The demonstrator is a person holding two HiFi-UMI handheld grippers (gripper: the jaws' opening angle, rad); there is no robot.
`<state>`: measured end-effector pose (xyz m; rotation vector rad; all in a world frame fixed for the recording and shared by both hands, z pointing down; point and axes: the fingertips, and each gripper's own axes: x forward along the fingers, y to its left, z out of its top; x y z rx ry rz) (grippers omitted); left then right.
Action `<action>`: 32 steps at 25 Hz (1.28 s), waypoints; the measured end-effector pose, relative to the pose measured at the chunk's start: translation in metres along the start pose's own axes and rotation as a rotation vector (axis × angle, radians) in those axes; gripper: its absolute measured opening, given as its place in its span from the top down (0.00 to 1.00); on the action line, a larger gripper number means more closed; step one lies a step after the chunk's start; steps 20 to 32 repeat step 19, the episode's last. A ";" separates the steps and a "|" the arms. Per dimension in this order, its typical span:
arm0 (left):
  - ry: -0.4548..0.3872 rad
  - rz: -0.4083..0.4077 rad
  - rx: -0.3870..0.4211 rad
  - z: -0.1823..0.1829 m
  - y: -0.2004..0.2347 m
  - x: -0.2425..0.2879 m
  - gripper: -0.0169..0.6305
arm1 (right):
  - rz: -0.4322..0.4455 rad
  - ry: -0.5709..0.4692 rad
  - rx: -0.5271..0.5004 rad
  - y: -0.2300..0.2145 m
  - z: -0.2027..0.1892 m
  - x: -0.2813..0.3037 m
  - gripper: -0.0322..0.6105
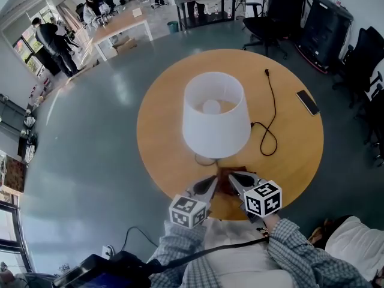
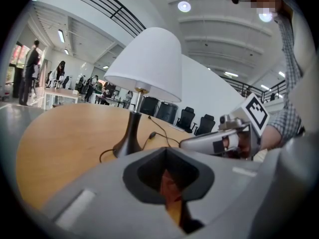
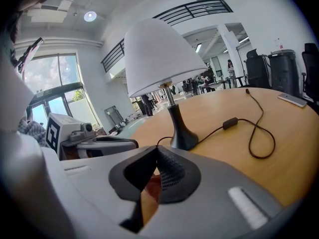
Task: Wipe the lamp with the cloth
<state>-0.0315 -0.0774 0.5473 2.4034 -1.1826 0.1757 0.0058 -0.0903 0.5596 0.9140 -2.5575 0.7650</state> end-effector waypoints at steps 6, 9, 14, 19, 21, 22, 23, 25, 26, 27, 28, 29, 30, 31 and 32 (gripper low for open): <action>0.017 -0.006 0.015 -0.003 -0.003 -0.002 0.97 | 0.015 0.009 -0.003 0.004 0.000 0.002 0.94; 0.022 -0.011 0.018 -0.007 -0.005 0.001 0.97 | 0.020 0.014 -0.002 0.002 -0.003 0.002 0.94; 0.026 -0.010 0.016 -0.008 -0.007 0.002 0.97 | 0.031 0.025 -0.003 0.003 -0.004 0.002 0.94; 0.025 -0.007 0.009 -0.009 -0.008 0.002 0.97 | 0.043 0.032 -0.004 0.005 -0.006 0.001 0.94; 0.025 -0.007 0.009 -0.009 -0.008 0.002 0.97 | 0.043 0.032 -0.004 0.005 -0.006 0.001 0.94; 0.025 -0.007 0.009 -0.009 -0.008 0.002 0.97 | 0.043 0.032 -0.004 0.005 -0.006 0.001 0.94; 0.025 -0.007 0.009 -0.009 -0.008 0.002 0.97 | 0.043 0.032 -0.004 0.005 -0.006 0.001 0.94; 0.025 -0.007 0.009 -0.009 -0.008 0.002 0.97 | 0.043 0.032 -0.004 0.005 -0.006 0.001 0.94; 0.025 -0.007 0.009 -0.009 -0.008 0.002 0.97 | 0.043 0.032 -0.004 0.005 -0.006 0.001 0.94; 0.025 -0.007 0.009 -0.009 -0.008 0.002 0.97 | 0.043 0.032 -0.004 0.005 -0.006 0.001 0.94; 0.025 -0.007 0.009 -0.009 -0.008 0.002 0.97 | 0.043 0.032 -0.004 0.005 -0.006 0.001 0.94; 0.025 -0.007 0.009 -0.009 -0.008 0.002 0.97 | 0.043 0.032 -0.004 0.005 -0.006 0.001 0.94; 0.025 -0.007 0.009 -0.009 -0.008 0.002 0.97 | 0.043 0.032 -0.004 0.005 -0.006 0.001 0.94; 0.025 -0.007 0.009 -0.009 -0.008 0.002 0.97 | 0.043 0.032 -0.004 0.005 -0.006 0.001 0.94; 0.025 -0.007 0.009 -0.009 -0.008 0.002 0.97 | 0.043 0.032 -0.004 0.005 -0.006 0.001 0.94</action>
